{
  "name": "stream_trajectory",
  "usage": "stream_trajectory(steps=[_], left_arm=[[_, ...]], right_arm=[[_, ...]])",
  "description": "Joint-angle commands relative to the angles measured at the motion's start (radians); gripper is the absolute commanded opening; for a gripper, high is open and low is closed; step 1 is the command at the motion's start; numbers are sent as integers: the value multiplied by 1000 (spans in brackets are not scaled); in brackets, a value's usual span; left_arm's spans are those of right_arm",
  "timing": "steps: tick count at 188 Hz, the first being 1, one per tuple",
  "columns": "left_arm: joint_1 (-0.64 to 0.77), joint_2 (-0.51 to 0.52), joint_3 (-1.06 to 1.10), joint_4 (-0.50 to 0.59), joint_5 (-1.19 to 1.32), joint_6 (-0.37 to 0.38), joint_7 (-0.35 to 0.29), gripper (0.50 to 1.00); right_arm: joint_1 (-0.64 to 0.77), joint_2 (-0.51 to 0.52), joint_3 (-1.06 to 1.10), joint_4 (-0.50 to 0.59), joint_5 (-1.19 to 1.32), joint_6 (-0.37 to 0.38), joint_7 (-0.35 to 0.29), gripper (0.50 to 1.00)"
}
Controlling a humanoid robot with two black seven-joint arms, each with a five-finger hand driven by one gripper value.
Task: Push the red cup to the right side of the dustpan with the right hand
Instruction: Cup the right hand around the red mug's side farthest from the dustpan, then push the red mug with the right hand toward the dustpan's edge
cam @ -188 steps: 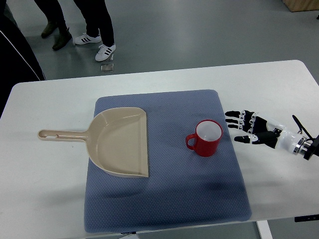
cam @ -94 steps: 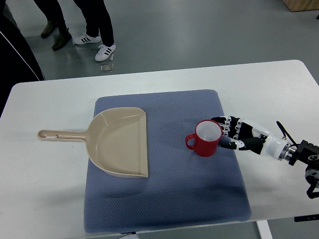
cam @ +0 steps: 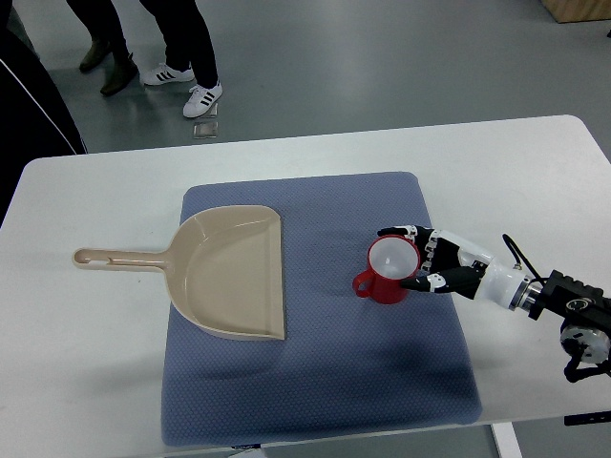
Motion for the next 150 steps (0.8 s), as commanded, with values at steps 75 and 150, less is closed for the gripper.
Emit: stream_trajectory(steps=[75,150], left_arm=[[0,0,0,0,0,0,0,1000],[0,0,0,0,0,0,0,1000]], right_arm=[[1,43,-3,2,-16,-37,0,934],[2,84,-7,3,-24,-102,0,934]])
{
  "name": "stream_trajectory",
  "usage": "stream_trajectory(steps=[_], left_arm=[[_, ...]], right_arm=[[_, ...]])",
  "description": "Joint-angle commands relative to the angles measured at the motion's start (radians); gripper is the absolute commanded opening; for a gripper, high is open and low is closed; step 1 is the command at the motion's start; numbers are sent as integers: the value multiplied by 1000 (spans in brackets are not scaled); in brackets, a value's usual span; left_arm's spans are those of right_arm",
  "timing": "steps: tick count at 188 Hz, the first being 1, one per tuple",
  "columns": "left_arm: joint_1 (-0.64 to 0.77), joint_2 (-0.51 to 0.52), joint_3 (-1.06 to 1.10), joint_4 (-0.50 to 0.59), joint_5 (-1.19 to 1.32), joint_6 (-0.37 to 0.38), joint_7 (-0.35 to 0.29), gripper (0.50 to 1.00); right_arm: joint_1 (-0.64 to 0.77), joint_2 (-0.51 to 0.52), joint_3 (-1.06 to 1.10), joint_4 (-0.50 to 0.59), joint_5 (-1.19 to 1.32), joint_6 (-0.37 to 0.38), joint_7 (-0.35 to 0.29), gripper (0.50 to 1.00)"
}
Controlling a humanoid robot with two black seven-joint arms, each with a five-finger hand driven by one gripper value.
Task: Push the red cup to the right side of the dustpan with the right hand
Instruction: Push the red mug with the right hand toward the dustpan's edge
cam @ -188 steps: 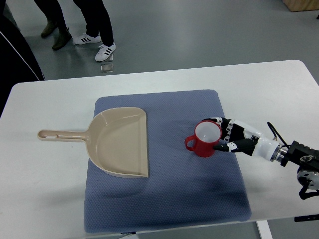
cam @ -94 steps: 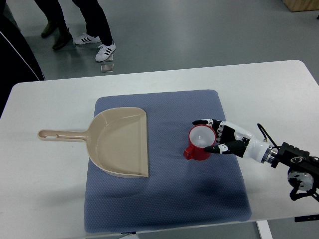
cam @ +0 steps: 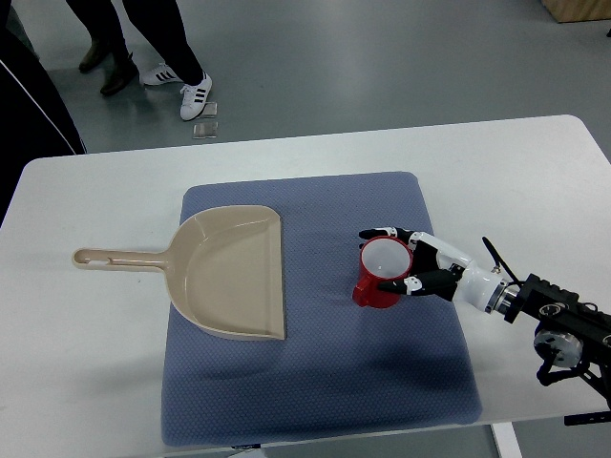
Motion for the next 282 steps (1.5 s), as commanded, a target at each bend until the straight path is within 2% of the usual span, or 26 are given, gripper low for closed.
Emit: stream_trajectory(steps=[1,57,175,224,282], left_arm=[[0,0,0,0,0,0,0,1000],[0,0,0,0,0,0,0,1000],[0,0,0,0,0,0,0,1000],[0,0,0,0,0,0,0,1000],[0,0,0,0,0,0,0,1000]], right_arm=[[0,14,-4,0,0,-10,0,934],[-1,34,-13,4,0,-34,0,932],[-8,83,-16,30,9,-36,0,932],[-5,102,-41,62,9,-92,0,932],[-3,134,-50,74,9,-122,0,934]])
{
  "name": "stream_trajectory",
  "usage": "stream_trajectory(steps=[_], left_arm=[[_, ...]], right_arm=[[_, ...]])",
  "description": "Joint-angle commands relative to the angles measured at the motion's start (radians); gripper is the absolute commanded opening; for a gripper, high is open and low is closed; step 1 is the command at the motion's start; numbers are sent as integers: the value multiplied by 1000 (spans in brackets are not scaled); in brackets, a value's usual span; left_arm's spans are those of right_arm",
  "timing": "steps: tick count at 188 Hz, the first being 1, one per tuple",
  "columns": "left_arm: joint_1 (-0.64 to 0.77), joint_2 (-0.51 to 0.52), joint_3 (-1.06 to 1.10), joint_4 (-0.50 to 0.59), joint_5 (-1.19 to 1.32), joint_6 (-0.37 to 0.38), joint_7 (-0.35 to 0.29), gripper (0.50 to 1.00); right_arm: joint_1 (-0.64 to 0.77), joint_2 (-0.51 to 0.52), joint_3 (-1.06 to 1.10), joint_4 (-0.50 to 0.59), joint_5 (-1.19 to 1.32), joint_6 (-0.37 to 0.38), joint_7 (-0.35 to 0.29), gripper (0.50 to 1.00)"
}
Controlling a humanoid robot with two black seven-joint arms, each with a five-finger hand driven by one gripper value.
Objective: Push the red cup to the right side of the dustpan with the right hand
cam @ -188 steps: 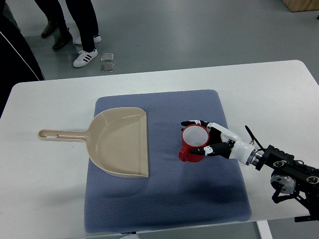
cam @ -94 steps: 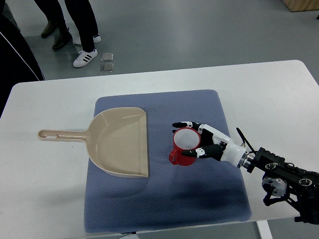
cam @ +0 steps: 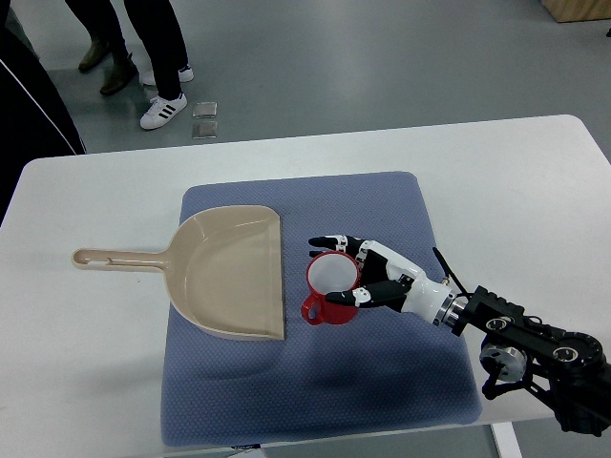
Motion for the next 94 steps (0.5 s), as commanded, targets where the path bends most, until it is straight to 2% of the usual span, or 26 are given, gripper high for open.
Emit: stream_trajectory(steps=[1,94], left_arm=[[0,0,0,0,0,0,0,1000],[0,0,0,0,0,0,0,1000]], right_arm=[[1,10,-9,8,0,-15,0,932],[-1,27,-34,17,-8,-29,0,932]])
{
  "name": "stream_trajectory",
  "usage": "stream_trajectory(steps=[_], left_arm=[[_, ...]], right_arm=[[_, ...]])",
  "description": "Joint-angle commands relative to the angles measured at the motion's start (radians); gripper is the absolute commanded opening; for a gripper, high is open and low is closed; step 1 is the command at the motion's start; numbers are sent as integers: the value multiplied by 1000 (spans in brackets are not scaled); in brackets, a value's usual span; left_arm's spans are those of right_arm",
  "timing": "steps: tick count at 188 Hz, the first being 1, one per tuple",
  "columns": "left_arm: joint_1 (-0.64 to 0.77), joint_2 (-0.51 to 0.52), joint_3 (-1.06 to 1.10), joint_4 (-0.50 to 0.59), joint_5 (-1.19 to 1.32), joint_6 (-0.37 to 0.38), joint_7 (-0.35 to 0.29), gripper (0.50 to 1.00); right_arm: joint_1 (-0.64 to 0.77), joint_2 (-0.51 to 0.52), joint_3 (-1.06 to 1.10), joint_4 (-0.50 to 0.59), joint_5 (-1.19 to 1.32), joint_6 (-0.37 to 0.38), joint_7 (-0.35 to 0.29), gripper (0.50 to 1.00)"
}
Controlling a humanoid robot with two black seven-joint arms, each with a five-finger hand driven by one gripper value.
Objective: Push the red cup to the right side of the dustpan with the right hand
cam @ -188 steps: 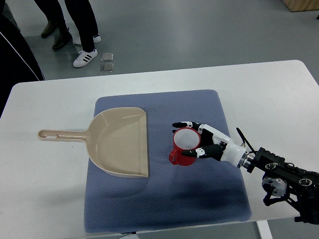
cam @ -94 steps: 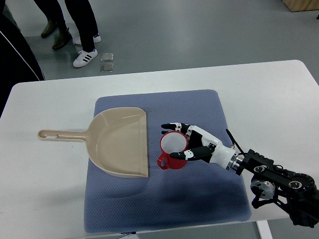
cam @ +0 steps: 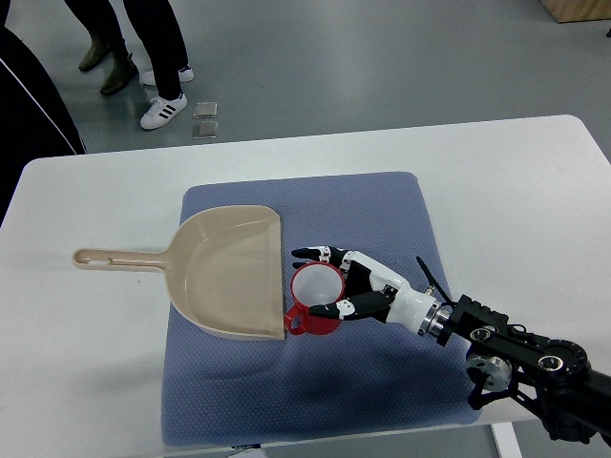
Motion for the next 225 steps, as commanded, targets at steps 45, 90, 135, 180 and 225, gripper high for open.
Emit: stream_trajectory(steps=[45,90,135,180,225], left_arm=[[0,0,0,0,0,0,0,1000],[0,0,0,0,0,0,0,1000],[0,0,0,0,0,0,0,1000],[0,0,0,0,0,0,0,1000],[0,0,0,0,0,0,0,1000]], right_arm=[[26,-55,18,1,16,104,0,934],[48,-133,22,24,39,155,0,934],[141,-222,49,5,117,142,-22,932],[262,-239,123,-104,356,67,-379,934],[344,-236,160,-118,589,-66,-700,934]])
